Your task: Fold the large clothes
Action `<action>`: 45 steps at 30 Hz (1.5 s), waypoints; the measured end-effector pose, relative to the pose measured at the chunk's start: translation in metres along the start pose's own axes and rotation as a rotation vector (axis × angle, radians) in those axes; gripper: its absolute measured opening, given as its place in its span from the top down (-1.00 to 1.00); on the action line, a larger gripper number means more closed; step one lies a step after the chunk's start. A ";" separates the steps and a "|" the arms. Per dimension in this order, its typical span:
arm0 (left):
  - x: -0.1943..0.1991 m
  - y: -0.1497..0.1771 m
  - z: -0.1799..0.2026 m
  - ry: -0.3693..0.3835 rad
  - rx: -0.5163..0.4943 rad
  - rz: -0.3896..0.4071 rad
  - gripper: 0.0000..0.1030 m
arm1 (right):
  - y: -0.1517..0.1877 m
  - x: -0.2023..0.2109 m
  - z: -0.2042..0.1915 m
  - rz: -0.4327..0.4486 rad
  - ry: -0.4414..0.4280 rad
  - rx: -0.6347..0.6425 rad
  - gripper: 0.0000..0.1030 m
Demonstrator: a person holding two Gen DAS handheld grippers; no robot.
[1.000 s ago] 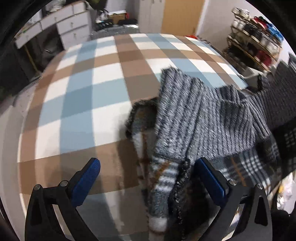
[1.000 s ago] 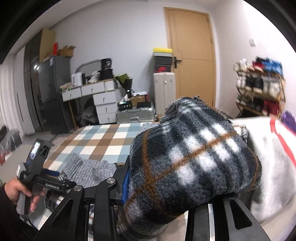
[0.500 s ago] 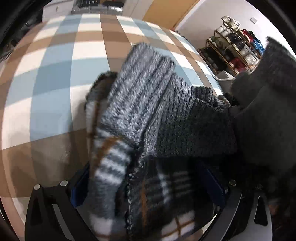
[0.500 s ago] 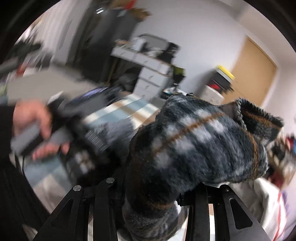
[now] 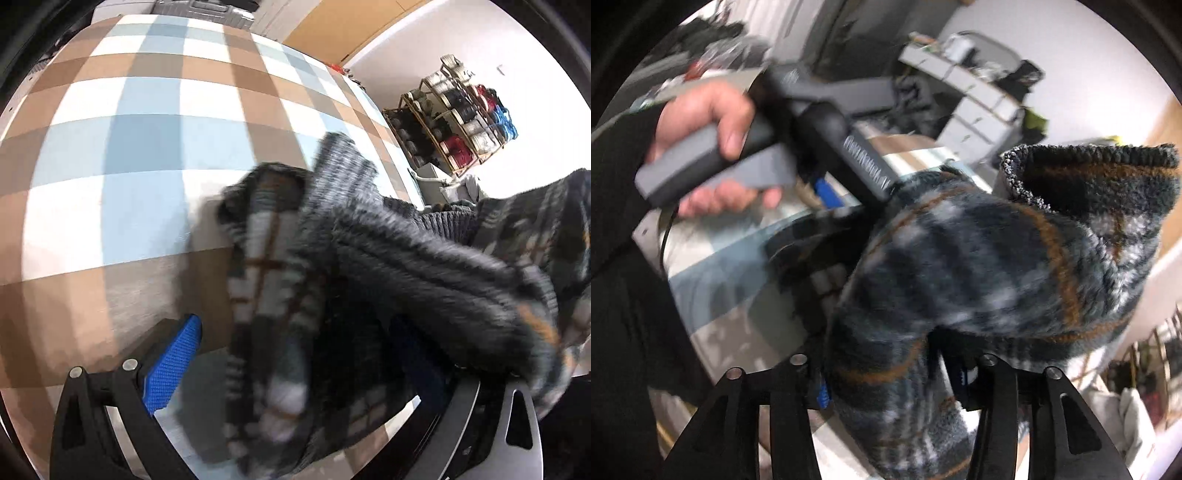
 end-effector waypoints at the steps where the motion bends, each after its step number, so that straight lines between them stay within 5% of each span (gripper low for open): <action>1: 0.002 -0.001 -0.004 0.010 0.021 0.002 -0.91 | -0.001 -0.003 -0.002 -0.014 -0.027 0.004 -0.17; 5: 0.006 -0.005 -0.011 0.077 0.095 0.022 -0.91 | -0.013 -0.010 -0.014 -0.059 -0.202 0.016 -0.76; 10: 0.004 0.004 -0.011 0.086 0.102 0.006 -0.91 | -0.021 -0.012 0.011 -0.041 -0.473 -0.208 -0.78; 15: 0.029 0.004 -0.011 0.082 0.088 0.055 -0.91 | -0.011 -0.026 0.060 0.009 -0.865 -0.603 -0.80; 19: 0.054 0.009 -0.010 0.060 0.073 0.124 -0.91 | -0.011 -0.024 0.077 0.073 -0.996 -0.716 -0.80; 23: 0.076 0.035 0.017 0.233 0.020 0.186 -0.91 | -0.009 -0.022 0.094 0.148 -1.115 -0.816 -0.80; 29: 0.061 0.065 0.052 0.393 -0.051 0.118 -0.91 | -0.003 -0.037 0.103 0.175 -1.175 -0.944 -0.80; 33: 0.073 0.074 0.059 0.489 -0.063 0.175 -0.93 | -0.009 -0.047 0.111 0.181 -1.247 -1.015 -0.80; 41: 0.058 0.068 0.062 0.559 0.002 0.164 -0.94 | -0.002 -0.050 0.109 0.201 -1.212 -1.070 -0.80; 45: 0.044 0.060 0.085 0.414 -0.056 0.185 -0.94 | 0.004 -0.058 0.104 0.207 -1.231 -1.128 -0.80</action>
Point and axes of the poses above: each gripper's, at about its wrist camera, not at the fingertips, and x roughly against the way its jaws point, z to its right, y to its underside, the point moved 5 cm from there along -x, roughly the way its jaws point, and after that the axes turned 2 degrees about -x, right-handed, at the moved point
